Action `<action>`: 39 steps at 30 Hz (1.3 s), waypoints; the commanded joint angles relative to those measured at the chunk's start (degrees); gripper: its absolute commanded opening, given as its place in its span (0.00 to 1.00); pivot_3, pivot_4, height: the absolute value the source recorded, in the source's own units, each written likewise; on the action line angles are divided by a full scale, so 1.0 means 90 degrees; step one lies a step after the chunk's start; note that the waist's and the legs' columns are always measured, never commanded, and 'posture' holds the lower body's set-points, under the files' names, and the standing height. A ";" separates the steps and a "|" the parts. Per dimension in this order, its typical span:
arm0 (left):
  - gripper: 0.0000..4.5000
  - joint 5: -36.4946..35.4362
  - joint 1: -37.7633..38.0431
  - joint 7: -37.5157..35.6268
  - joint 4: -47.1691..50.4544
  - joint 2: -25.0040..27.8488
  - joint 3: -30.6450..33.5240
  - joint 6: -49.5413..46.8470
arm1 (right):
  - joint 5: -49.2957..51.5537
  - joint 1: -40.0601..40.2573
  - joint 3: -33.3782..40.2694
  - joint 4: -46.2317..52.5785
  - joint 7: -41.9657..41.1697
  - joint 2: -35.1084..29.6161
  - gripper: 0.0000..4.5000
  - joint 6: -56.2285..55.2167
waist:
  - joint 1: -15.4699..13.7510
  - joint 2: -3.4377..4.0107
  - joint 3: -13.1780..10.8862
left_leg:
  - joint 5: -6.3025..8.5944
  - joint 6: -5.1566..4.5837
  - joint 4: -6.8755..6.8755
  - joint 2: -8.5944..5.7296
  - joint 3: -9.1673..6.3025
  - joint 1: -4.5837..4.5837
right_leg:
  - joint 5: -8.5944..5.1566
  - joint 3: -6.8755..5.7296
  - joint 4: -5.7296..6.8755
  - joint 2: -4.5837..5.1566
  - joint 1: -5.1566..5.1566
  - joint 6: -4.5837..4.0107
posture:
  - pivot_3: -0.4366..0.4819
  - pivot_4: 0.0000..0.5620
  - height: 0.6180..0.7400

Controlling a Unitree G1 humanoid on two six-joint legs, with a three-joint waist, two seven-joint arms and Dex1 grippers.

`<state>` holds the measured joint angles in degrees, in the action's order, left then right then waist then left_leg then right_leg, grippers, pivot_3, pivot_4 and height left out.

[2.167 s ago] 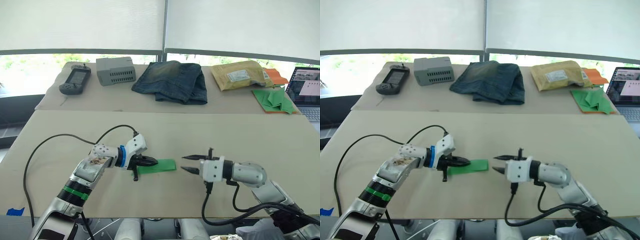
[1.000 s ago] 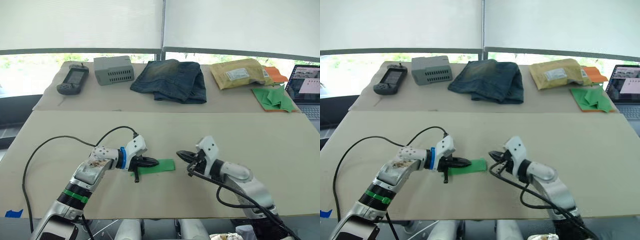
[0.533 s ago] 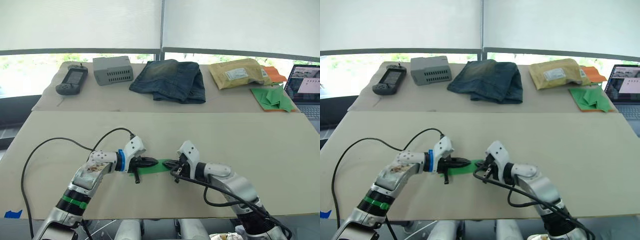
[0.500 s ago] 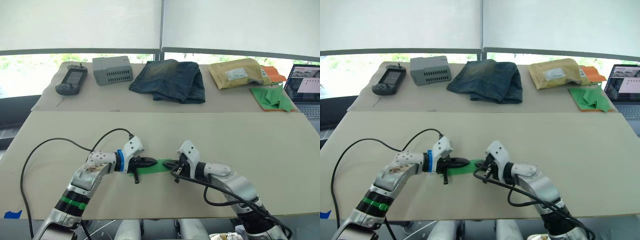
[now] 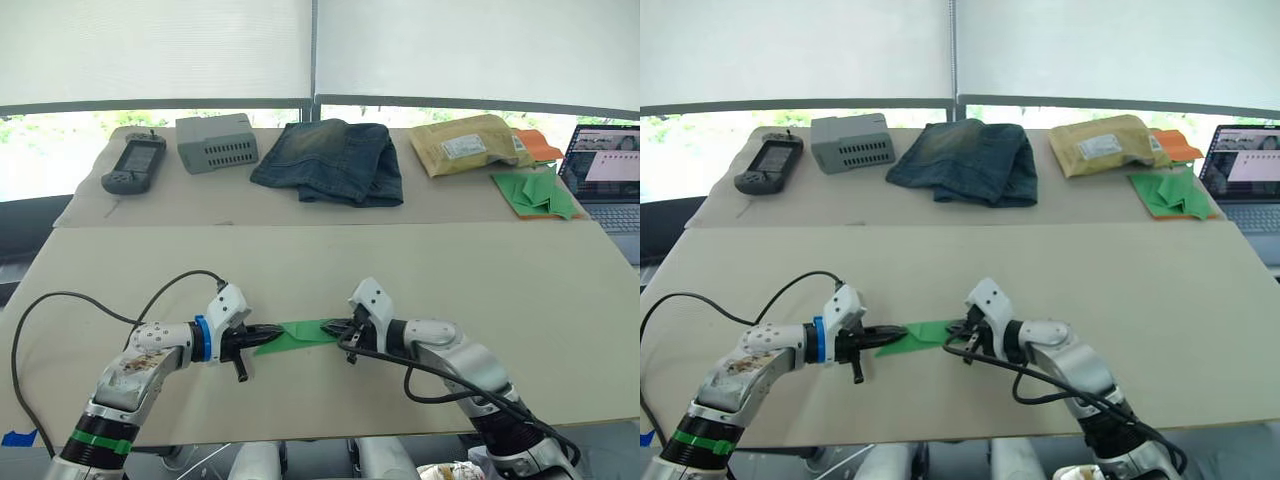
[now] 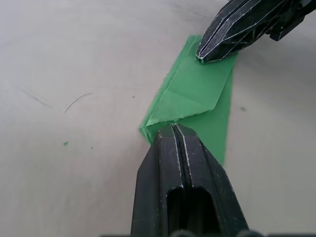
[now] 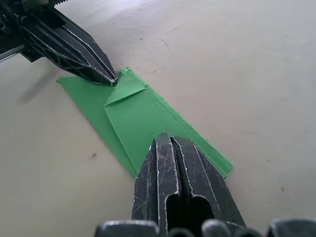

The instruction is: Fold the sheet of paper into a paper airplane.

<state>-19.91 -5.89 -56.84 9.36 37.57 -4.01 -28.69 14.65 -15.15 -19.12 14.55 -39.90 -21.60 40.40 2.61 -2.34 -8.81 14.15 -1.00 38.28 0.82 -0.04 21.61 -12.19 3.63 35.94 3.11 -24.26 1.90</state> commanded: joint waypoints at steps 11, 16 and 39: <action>0.00 -0.1118 0.0046 -0.0437 0.0410 0.0430 0.1105 -0.0393 | 0.0592 -0.0490 0.0852 0.0950 -0.0337 -0.0245 0.01 -0.0327 | -0.0023 0.0004 -0.0029 | -0.0001 0.0001 -0.0001 -0.0008 0.0000 0.0054 | 0.0005 0.0000 -0.0006 0.0011 -0.0044 0.0004 | 0.48 0.27 0.91; 0.00 -0.1480 0.0103 -0.0827 0.0658 0.0859 0.1187 -0.0651 | 0.1095 -0.0579 0.0792 0.1901 -0.1380 -0.1236 0.01 -0.0218 | -0.0024 0.0005 -0.0030 | 0.0001 0.0003 -0.0003 -0.0008 -0.0003 0.0091 | 0.0009 0.0000 -0.0004 0.0008 -0.0085 -0.0001 | 0.48 0.27 0.91; 0.00 -0.1430 0.1143 -0.0064 0.1597 0.0960 0.1807 -0.0593 | -0.0756 -0.2237 -0.0564 -0.0745 -0.1104 -0.0672 0.01 -0.1085 | -0.0052 -0.0006 -0.0049 | 0.0002 0.0005 -0.0002 -0.0007 0.0016 0.0087 | 0.0034 0.0003 0.0000 0.0014 -0.0094 -0.0050 | 0.48 0.27 0.91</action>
<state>-31.62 4.76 -58.74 21.39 46.85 10.61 -34.89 8.63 -33.92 -24.55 8.57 -49.65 -28.06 32.83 2.14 -2.40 -9.25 14.16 -0.95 38.26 0.75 0.10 22.39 -11.87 3.65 35.94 3.24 -25.10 1.43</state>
